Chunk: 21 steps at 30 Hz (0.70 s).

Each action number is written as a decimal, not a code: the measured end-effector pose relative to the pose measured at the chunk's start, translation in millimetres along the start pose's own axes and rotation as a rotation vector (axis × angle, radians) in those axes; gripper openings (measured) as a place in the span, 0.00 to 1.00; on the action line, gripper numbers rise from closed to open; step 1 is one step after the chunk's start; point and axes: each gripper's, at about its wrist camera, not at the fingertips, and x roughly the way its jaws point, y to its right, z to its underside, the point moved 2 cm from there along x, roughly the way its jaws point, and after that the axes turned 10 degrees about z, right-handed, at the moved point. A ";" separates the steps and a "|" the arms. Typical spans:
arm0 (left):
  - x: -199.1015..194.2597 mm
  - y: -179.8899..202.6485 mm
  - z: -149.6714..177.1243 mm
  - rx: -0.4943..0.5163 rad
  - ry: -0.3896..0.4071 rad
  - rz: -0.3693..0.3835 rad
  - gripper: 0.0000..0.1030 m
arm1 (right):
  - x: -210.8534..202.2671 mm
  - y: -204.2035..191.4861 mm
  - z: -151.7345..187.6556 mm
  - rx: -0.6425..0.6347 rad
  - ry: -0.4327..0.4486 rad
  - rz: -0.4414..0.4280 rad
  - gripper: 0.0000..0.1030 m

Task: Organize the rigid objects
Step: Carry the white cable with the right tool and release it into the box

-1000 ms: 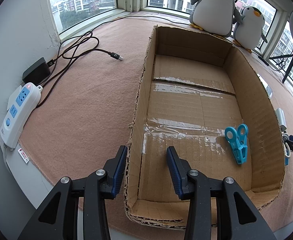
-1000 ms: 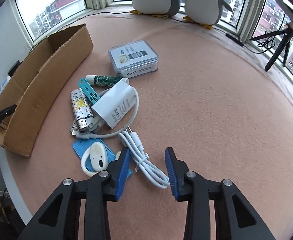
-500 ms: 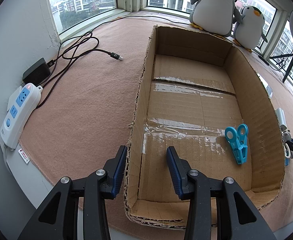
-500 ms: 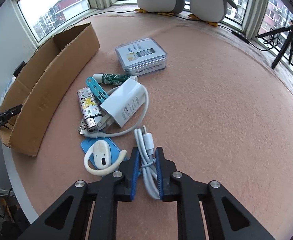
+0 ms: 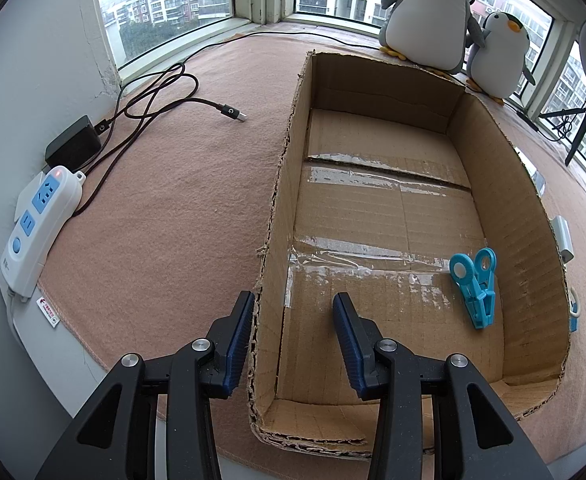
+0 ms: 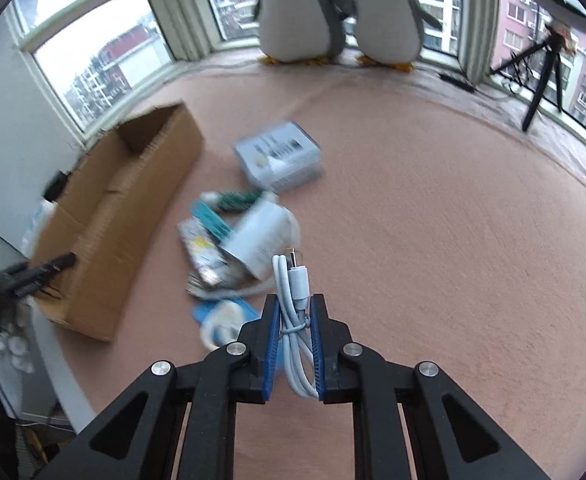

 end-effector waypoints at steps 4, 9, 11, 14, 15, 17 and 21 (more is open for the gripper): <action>0.1 -0.2 -0.2 0.000 0.000 0.000 0.42 | -15.9 -34.2 -17.7 -0.044 0.047 -0.067 0.13; 0.1 0.0 -0.3 0.001 -0.001 0.000 0.42 | -23.7 -82.3 -32.8 -0.104 0.071 -0.153 0.13; 0.1 -0.2 -0.2 0.000 0.000 0.001 0.42 | -22.2 -104.1 -36.1 -0.130 0.074 -0.182 0.13; 0.0 -0.3 -0.1 -0.001 0.000 0.003 0.42 | -16.3 -128.8 -37.1 -0.156 0.067 -0.212 0.13; 0.1 -0.2 0.0 -0.003 0.000 0.004 0.42 | -13.4 -135.4 -36.8 -0.163 0.063 -0.219 0.13; 0.1 -0.4 0.3 -0.001 -0.001 0.005 0.42 | -9.0 -148.0 -34.8 -0.170 0.050 -0.236 0.13; 0.1 -0.3 0.4 -0.001 -0.001 0.006 0.42 | 0.0 -163.8 -32.6 -0.188 0.030 -0.247 0.13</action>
